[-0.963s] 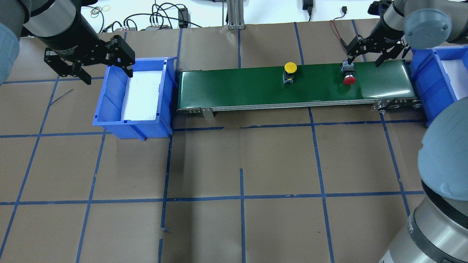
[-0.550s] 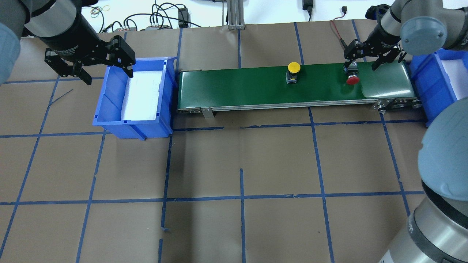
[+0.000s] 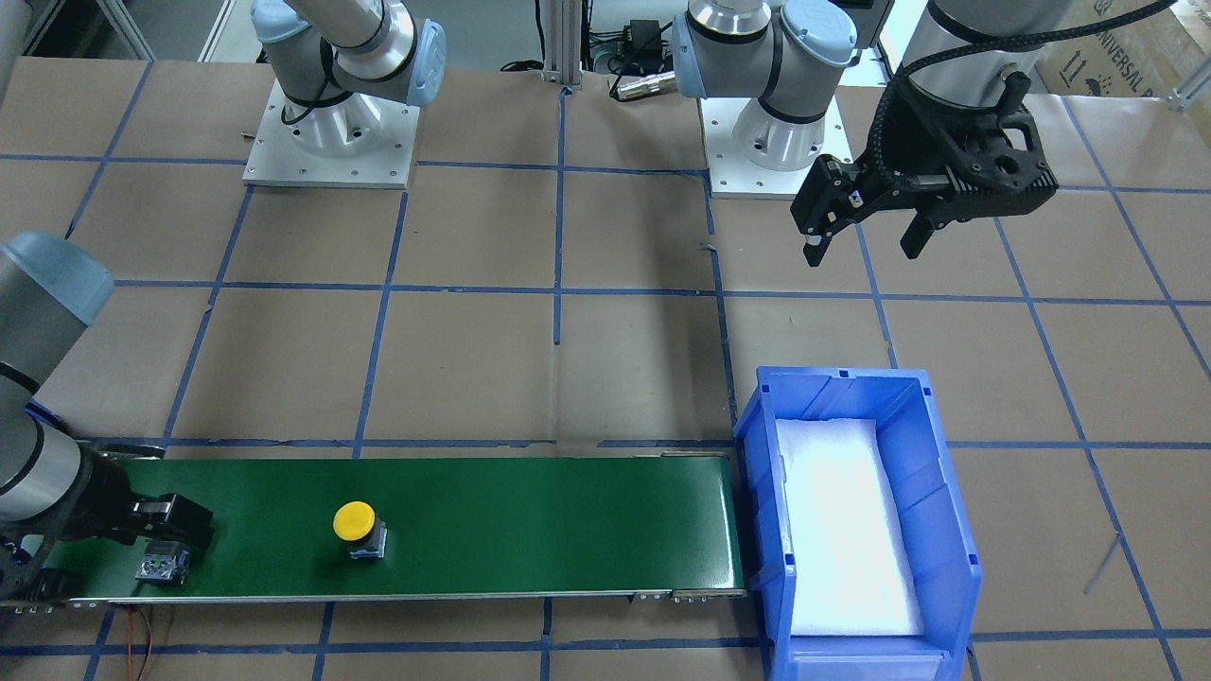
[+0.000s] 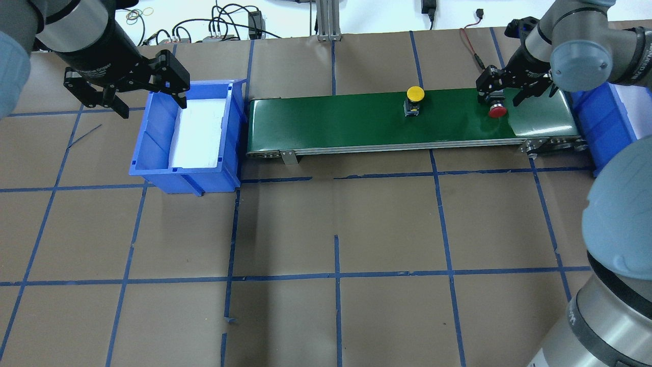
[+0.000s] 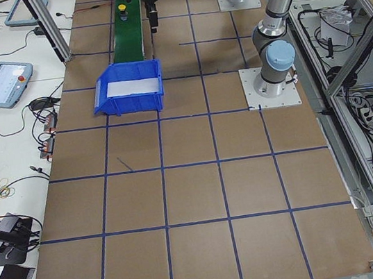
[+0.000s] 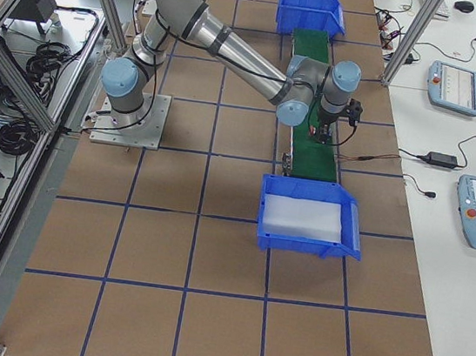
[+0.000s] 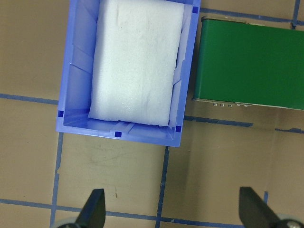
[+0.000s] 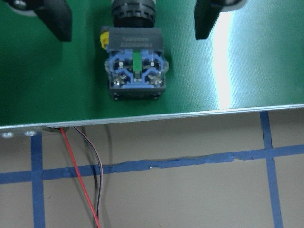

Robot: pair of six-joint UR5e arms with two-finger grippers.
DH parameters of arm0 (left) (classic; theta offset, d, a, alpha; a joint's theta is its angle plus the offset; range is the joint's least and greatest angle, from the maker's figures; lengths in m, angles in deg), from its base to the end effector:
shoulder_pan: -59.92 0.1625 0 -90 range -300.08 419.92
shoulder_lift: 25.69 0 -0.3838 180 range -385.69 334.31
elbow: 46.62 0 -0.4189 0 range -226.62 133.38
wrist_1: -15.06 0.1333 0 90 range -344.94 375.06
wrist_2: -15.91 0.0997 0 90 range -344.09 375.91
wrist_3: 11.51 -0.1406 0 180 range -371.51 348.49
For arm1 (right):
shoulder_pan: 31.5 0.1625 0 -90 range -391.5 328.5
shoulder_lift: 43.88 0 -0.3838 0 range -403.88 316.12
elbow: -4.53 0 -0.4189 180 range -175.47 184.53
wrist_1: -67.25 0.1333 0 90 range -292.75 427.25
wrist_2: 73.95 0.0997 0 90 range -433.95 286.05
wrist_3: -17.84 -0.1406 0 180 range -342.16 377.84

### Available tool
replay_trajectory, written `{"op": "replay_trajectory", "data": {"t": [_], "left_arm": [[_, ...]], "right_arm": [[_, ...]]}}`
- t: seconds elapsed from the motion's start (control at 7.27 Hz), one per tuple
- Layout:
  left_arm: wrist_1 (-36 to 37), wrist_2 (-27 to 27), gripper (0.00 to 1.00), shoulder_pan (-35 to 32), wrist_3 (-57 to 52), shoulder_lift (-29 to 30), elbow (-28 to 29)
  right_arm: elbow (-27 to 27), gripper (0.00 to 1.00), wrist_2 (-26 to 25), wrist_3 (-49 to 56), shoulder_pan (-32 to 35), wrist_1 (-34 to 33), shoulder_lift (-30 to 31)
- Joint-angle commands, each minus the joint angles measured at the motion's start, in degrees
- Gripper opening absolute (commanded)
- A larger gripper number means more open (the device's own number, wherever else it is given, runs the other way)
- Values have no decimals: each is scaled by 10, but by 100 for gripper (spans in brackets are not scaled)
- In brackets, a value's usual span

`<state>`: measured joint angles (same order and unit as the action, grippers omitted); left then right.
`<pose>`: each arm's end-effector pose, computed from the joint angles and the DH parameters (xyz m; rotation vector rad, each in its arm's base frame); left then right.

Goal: Transport two buttons from left to right
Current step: 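Lift the red-capped button with the right gripper toward the far bin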

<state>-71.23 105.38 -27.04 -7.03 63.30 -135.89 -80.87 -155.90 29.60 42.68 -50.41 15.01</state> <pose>-0.1066 -0.5309 0.4285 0.2044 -3.1209 0.1487 -0.0370 -0.6917 0.1669 0.1045 3.0071 -0.0798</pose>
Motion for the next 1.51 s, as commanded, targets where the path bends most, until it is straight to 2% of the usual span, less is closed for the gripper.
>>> {"op": "replay_trajectory", "data": {"t": [0.0,0.14,0.28,0.69,0.83,1.1,1.38], "left_arm": [[1,0,100,-2,0,0,0],[1,0,100,-2,0,0,0],[1,0,100,-2,0,0,1],[1,0,100,-2,0,0,1],[1,0,100,-2,0,0,1],[1,0,100,-1,-1,0,2],[1,0,100,-1,0,0,2]], "right_arm": [[-2,26,-1,4,0,-5,0],[-1,11,-1,6,0,-6,0],[1,7,-9,7,0,-6,3],[47,6,-98,8,-6,-16,7],[62,7,-114,25,-44,-13,12],[82,7,-115,75,-137,13,26],[102,7,-109,155,-193,17,20]]}}
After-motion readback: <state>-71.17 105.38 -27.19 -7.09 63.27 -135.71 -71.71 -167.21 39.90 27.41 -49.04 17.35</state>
